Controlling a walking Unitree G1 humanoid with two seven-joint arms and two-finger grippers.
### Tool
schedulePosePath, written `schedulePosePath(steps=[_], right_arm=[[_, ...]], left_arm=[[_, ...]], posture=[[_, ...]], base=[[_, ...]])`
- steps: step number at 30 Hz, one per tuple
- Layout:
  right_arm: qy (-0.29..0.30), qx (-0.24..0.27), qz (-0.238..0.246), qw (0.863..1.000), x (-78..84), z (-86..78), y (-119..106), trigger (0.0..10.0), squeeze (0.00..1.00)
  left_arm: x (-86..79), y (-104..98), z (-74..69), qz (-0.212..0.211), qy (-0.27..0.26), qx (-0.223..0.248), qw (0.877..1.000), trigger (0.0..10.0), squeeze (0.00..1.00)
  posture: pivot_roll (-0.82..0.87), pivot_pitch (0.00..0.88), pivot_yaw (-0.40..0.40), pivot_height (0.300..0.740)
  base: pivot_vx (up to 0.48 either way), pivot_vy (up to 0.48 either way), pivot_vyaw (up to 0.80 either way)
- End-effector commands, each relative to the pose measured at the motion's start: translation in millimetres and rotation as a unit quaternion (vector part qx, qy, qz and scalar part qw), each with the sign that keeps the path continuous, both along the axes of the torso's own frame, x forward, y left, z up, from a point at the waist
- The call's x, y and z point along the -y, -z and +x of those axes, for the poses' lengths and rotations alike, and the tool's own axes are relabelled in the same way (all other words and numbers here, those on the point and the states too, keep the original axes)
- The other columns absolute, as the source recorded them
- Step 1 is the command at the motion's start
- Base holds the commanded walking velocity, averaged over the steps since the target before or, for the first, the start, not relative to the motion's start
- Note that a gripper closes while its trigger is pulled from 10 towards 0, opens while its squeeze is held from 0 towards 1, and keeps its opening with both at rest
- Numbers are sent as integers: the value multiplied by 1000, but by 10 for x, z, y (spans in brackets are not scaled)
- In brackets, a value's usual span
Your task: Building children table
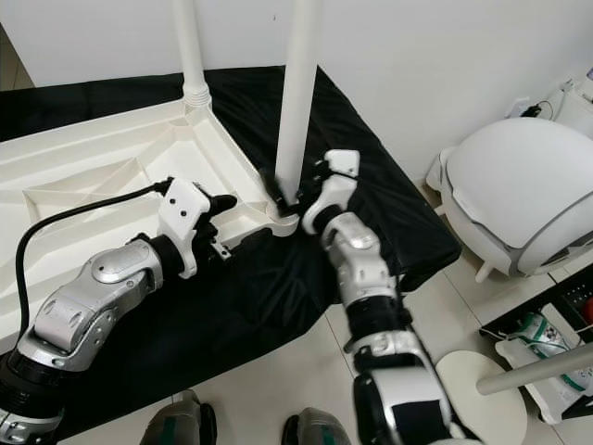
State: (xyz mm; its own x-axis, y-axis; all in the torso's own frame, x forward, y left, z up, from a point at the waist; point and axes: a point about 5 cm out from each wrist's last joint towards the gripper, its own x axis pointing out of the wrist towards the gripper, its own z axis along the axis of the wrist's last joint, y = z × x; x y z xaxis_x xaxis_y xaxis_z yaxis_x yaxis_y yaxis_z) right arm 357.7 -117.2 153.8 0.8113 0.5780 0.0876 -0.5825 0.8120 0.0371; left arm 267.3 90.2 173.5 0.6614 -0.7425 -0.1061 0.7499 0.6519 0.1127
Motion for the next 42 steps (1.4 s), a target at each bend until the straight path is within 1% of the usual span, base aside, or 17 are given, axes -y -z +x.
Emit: schedulePosePath(steps=[1,2,3,4,5,6,7,14,16,19,23,26,27,28,29,33,42], right_arm=[[-5,-15,-14,1000,91,-8,100,10000,0],[-5,-15,-14,1000,91,-8,100,10000,0],[-24,-26,-33,999,137,4,151,10000,0],[-24,-26,-33,999,137,4,151,10000,0],[-48,-36,-55,997,154,11,202,10000,0],[-48,-36,-55,997,154,11,202,10000,0],[-59,-42,-70,995,158,31,228,10000,0],[-69,-47,-89,992,134,74,234,10000,0],[-67,-41,-96,992,58,141,177,10000,0],[-67,-36,-101,992,9,164,151,10000,0],[-84,-31,-113,990,-123,196,116,10000,0],[-88,-33,-114,989,-139,196,118,10000,0],[-92,-35,-115,989,-150,195,124,4980,0],[-92,-35,-115,989,-150,195,124,4980,0],[-102,-40,-121,987,-168,185,154,0,0],[-106,-45,-127,985,-168,173,187,0,0],[-108,-56,-126,985,-83,124,290,0,0]], left_arm=[[39,-13,-32,0,37,-4,999,10000,0],[39,-13,-32,0,37,-4,999,10000,0],[35,-18,-30,0,36,-4,999,10000,0],[35,-18,-30,0,36,-4,999,10000,0],[31,-22,-29,0,36,-3,999,10000,0],[31,-22,-29,0,36,-3,999,10000,0],[30,-27,-30,1,36,-3,999,10000,0],[28,-30,-33,1,36,-2,999,10000,0],[23,-19,-48,3,35,-3,999,10000,0],[22,-19,-56,3,35,-4,999,10000,0],[3,1,-82,6,32,-8,999,10000,0],[2,7,-87,7,31,-9,999,10000,0],[4,10,-91,8,31,-10,999,10000,0],[4,10,-91,8,31,-10,999,10000,0],[8,14,-99,8,31,-11,999,10000,0],[9,18,-104,9,31,-11,999,10000,0],[13,20,-115,11,34,-12,999,10000,0]], posture=[[-7,0,-35,740],[-7,0,-35,740],[-5,0,-34,740],[-5,0,-34,740],[-2,0,-34,740],[-2,0,-34,740],[3,0,-36,740],[13,0,-41,740],[29,0,-51,740],[37,0,-55,740],[51,0,-64,740],[52,0,-64,740],[54,0,-66,740],[54,0,-66,740],[56,0,-68,740],[58,0,-69,740],[49,0,-64,740]], base=[[0,0,0],[0,0,0],[0,0,0],[0,0,0],[0,0,0],[0,0,0],[0,0,0],[0,0,0],[0,0,0],[0,0,0],[0,0,0],[0,0,0],[0,0,0],[0,0,0],[0,0,0],[0,0,0],[0,0,0]])
